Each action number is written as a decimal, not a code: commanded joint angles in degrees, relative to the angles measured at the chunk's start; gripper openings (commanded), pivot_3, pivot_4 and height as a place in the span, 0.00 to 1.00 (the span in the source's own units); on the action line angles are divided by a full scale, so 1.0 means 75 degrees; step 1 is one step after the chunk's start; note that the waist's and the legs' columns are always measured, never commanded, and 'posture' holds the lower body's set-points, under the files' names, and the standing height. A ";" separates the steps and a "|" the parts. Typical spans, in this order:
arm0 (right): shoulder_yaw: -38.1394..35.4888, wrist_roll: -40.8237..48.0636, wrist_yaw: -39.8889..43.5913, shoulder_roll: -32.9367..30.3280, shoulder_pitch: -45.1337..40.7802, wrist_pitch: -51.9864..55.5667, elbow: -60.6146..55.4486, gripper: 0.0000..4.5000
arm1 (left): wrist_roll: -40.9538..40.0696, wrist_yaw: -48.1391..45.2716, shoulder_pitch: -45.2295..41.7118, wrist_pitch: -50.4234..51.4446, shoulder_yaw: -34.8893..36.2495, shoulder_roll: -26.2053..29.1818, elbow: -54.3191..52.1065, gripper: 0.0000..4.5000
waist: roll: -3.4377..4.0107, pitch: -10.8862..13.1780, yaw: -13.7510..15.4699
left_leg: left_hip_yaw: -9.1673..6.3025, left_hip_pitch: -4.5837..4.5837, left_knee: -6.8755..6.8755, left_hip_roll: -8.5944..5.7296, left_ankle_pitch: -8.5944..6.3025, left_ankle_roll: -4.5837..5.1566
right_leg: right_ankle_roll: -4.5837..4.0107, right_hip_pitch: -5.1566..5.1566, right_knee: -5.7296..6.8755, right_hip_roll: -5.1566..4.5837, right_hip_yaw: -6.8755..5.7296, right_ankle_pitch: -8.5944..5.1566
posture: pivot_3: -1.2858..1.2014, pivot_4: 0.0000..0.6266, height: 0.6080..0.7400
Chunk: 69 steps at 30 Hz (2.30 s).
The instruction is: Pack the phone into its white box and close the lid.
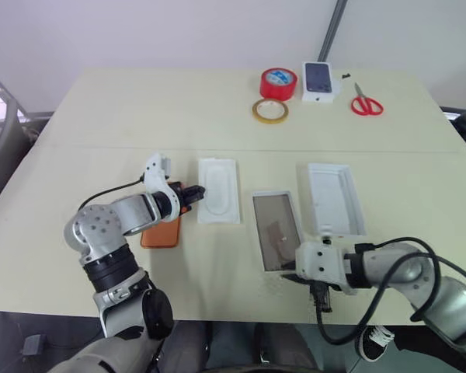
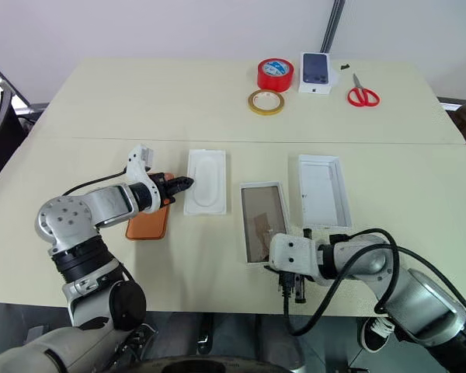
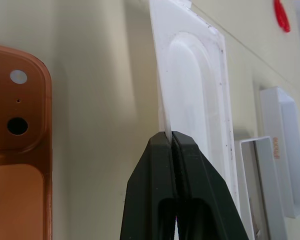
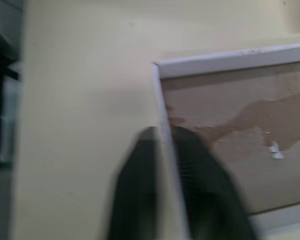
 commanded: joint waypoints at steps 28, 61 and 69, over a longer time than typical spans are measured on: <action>-0.1174 -0.0068 0.0137 0.1560 -0.1845 0.0327 0.1352 0.53 | 0.0057 0.0625 -0.0692 0.0066 -0.0166 -0.0903 -0.0727 0.00 | -0.0021 0.0001 0.0008 | -0.0010 -0.0004 -0.0002 -0.0006 0.0005 -0.0011 | 0.0002 0.0000 0.0000 -0.0009 -0.0012 0.0001 | 0.52 0.24 1.00; -0.0912 -0.0359 -0.0968 0.2352 -0.2754 0.0503 0.2322 0.24 | 0.0251 -0.0698 -0.0796 -0.0473 -0.0530 -0.0061 -0.0732 1.00 | -0.0020 0.0001 -0.0070 | -0.0007 -0.0002 -0.0010 0.0001 0.0009 -0.0017 | 0.0002 -0.0007 0.0003 0.0005 -0.0005 0.0001 | 0.52 0.24 1.00; 0.0062 -0.1176 -0.2222 0.3999 -0.4114 0.1121 0.3743 0.01 | 0.1233 -0.3793 0.0923 -0.3945 -0.2722 0.3479 -0.0770 1.00 | -0.0011 0.0002 -0.0197 | -0.0004 0.0006 -0.0035 0.0003 0.0019 -0.0034 | -0.0001 -0.0020 0.0004 0.0005 -0.0002 0.0001 | 0.52 0.24 1.00</action>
